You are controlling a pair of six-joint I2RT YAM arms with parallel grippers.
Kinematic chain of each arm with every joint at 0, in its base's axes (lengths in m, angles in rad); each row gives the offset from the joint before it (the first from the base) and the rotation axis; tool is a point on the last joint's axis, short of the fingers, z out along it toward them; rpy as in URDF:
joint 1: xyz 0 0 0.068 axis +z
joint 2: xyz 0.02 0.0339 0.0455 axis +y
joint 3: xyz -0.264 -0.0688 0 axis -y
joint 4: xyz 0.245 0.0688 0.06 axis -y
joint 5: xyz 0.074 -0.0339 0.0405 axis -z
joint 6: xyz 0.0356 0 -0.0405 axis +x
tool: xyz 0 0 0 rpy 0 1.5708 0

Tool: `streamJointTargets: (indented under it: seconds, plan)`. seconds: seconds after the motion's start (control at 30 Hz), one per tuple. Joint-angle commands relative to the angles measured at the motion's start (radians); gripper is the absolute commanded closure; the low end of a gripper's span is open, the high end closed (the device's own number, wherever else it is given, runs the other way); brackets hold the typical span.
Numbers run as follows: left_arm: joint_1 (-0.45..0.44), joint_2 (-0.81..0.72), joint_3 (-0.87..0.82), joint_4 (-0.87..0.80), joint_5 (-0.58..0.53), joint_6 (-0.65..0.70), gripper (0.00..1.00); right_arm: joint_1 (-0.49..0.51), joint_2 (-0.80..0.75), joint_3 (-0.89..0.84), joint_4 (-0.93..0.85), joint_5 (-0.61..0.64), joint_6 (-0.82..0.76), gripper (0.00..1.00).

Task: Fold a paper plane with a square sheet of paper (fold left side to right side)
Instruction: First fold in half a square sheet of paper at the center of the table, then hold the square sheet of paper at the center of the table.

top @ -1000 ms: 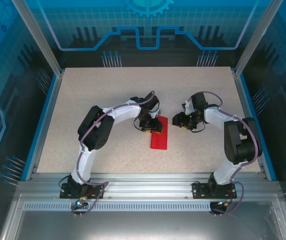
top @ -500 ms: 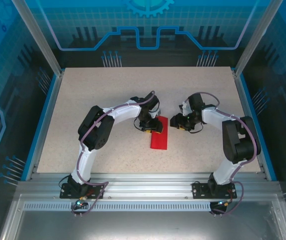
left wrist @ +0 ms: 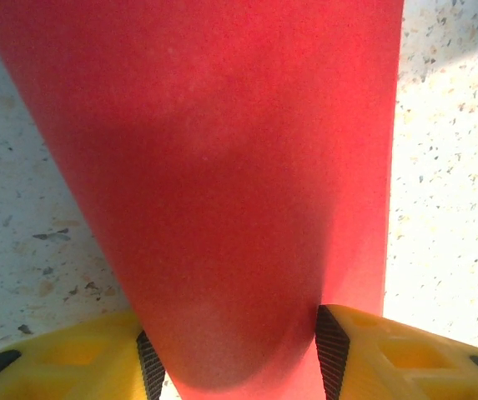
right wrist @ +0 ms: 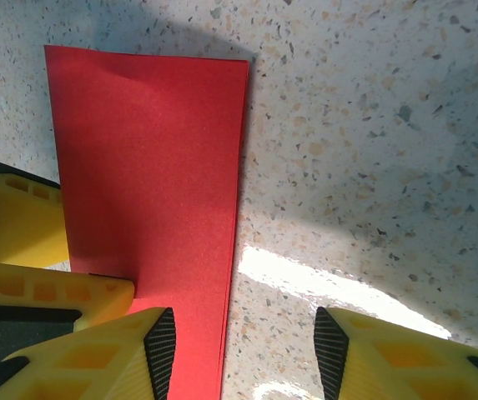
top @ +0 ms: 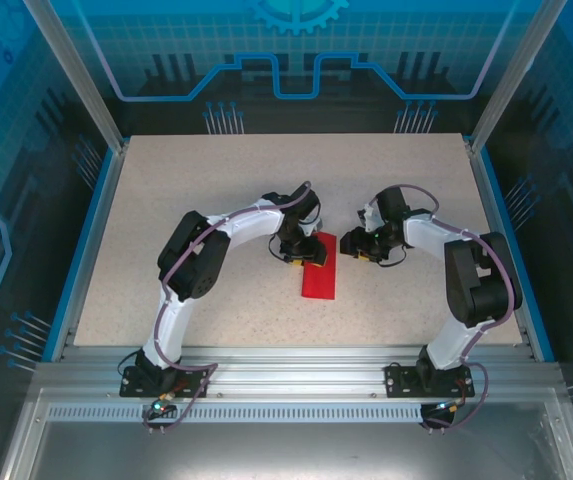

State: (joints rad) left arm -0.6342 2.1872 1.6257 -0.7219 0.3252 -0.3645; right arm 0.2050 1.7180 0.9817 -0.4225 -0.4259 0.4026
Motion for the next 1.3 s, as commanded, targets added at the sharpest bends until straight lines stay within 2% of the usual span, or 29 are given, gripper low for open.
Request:
streamJointTargets:
  seconds: [0.0,0.67,0.83,1.07,1.27]
  plan:
    - [-0.029,0.059,0.008,0.007,0.012,-0.009,0.46,0.019,0.009,0.018,-0.015,-0.017,0.010,0.50]
    - [-0.035,0.075,0.025,0.000,0.023,-0.008,0.46,0.026,-0.023,0.008,-0.015,-0.019,0.024,0.52]
    - [-0.037,0.082,0.033,-0.006,0.021,-0.006,0.46,0.036,-0.016,0.014,-0.015,-0.037,0.024,0.60]
    - [-0.036,0.081,0.036,-0.012,0.020,-0.003,0.46,0.091,0.038,0.047,-0.004,-0.053,0.038,0.81]
    - [-0.037,0.080,0.037,-0.013,0.020,-0.002,0.46,0.115,0.077,0.065,-0.001,-0.047,0.047,0.86]
